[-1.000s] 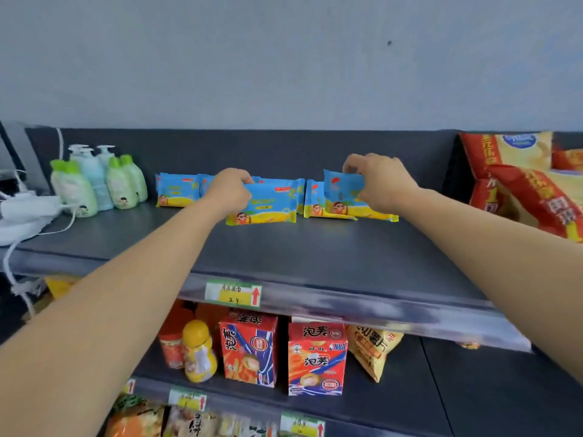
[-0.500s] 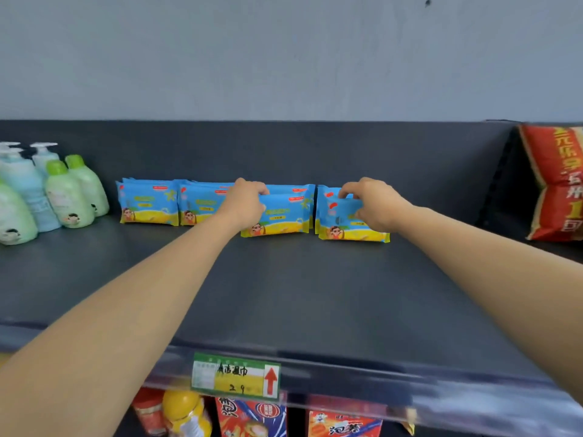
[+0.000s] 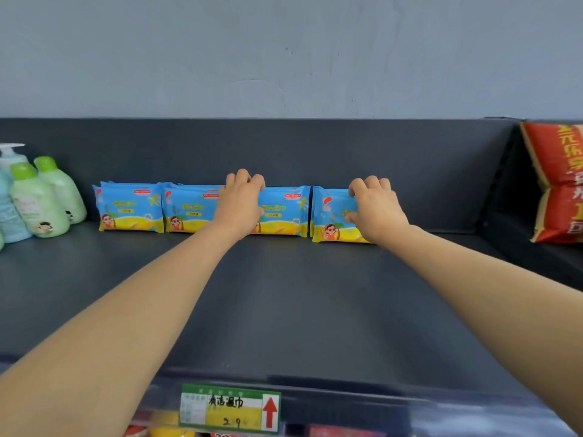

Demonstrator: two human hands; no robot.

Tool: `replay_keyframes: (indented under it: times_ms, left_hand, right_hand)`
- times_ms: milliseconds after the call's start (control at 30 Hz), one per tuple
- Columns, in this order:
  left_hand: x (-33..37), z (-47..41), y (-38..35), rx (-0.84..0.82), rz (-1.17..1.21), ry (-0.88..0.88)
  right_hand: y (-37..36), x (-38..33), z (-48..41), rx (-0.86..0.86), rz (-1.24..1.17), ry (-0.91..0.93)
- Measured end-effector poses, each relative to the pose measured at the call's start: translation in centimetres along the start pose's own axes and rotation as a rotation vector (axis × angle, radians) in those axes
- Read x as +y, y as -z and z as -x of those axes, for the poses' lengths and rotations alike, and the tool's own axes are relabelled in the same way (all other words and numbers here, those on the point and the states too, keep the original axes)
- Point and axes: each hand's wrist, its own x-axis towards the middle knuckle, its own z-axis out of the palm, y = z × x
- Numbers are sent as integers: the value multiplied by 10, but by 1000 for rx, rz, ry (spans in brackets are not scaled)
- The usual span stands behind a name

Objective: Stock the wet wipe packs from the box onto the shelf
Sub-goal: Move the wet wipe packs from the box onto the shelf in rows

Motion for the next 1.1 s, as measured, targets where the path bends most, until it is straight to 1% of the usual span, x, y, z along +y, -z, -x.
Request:
replay_keyframes:
  times_ms: [200, 367, 467, 633, 867, 1000, 1100]
  left_hand:
    - [3, 2, 2, 3, -88, -11]
    - [11, 13, 9, 35, -116, -10]
    - [20, 23, 18, 55, -90, -14]
    - [49, 52, 39, 66, 44, -57]
    - [110, 139, 80, 8, 214, -130]
    - [154, 209, 97, -63, 272, -160]
    - [190, 264, 98, -147, 300, -194]
  right_hand:
    - [-4, -4, 5, 48, 66, -28]
    - [5, -3, 16, 88, 61, -26]
    - [13, -4, 28, 95, 31, -2]
    - [34, -10, 61, 110, -64, 86]
    - [79, -2, 146, 131, -223, 183]
    - [102, 22, 215, 156, -329, 212]
    - [111, 46, 276, 170, -415, 197]
